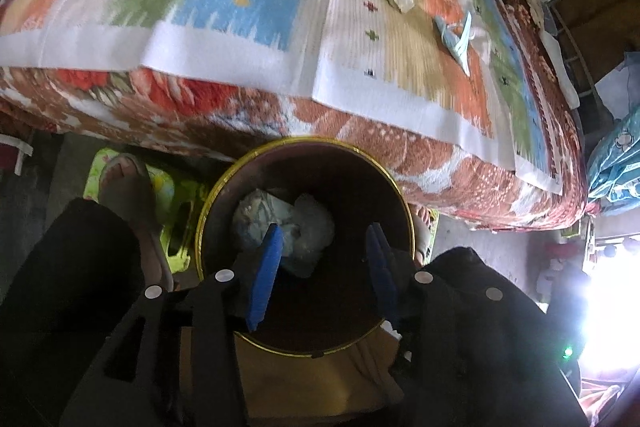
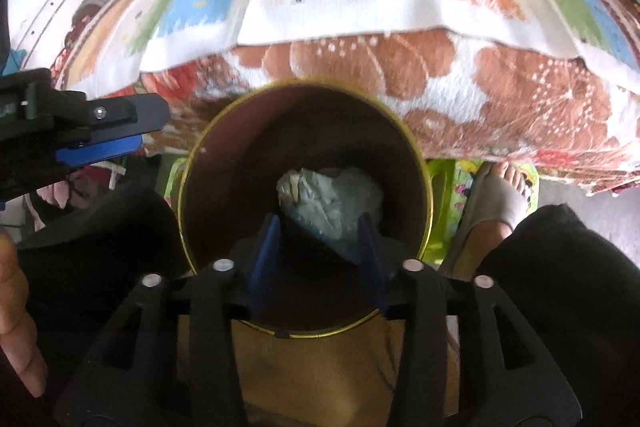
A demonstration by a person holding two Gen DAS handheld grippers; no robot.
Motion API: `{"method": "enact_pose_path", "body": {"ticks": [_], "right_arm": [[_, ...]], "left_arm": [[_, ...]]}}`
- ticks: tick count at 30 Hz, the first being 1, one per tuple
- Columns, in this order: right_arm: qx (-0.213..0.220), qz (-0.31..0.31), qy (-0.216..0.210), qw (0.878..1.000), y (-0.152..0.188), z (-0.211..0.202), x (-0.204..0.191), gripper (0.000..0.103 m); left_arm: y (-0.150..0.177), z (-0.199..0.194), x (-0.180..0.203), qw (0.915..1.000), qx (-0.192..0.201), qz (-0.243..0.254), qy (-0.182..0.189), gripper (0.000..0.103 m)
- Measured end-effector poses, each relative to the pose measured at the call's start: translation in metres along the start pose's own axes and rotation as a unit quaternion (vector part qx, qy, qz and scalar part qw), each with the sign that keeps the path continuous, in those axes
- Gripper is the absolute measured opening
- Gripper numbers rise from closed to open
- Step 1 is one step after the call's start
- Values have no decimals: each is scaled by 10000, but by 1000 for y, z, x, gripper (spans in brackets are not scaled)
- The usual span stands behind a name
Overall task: Collect trash
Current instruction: 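Raise both open tools from the bin back toward the bed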
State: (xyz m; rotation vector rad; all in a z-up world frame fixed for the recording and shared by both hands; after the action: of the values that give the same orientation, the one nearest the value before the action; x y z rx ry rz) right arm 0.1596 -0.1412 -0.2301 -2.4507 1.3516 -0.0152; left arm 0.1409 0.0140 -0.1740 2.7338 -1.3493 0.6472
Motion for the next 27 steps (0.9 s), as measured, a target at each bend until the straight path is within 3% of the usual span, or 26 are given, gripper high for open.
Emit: {"method": "enact_pose_path", "body": {"ticks": [5,9,15,22,27], "right_arm": [[249,-18,-116,9996,-9,-16,-1,44],[511,-17,-211,9985,-20,-33,-1,52],[918,-152,-243,9954,-41,-60,0,60],[1316,-399,-247,9902,-70,-89,-1,70],[1372,-284,-201,9899,-90,-94,12,70]], "left_arm": [[-13,-13,-2,9995,288,12,-100,52],[-25,-26,-3,9992,407,-9,28,54],[-52,-48,-1,9967,805,121,21,67],[-76,-51,-10,9964,804,-134,212,72],[-94,-55,-12,9946,884,-353,410,75]]}}
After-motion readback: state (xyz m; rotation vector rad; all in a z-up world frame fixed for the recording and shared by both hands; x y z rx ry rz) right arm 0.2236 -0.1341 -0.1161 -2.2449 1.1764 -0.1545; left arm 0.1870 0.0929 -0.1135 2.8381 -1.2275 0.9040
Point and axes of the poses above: each gripper's, at about its wrist camera, not at the fingertips, and z roughly the way its jaws point, x to its right, y to its underside, the point moved 7 cm from there along z, roughly the way its jaws point, and after that the axes turned 3 degrees about -z, right-handed, at the moved point
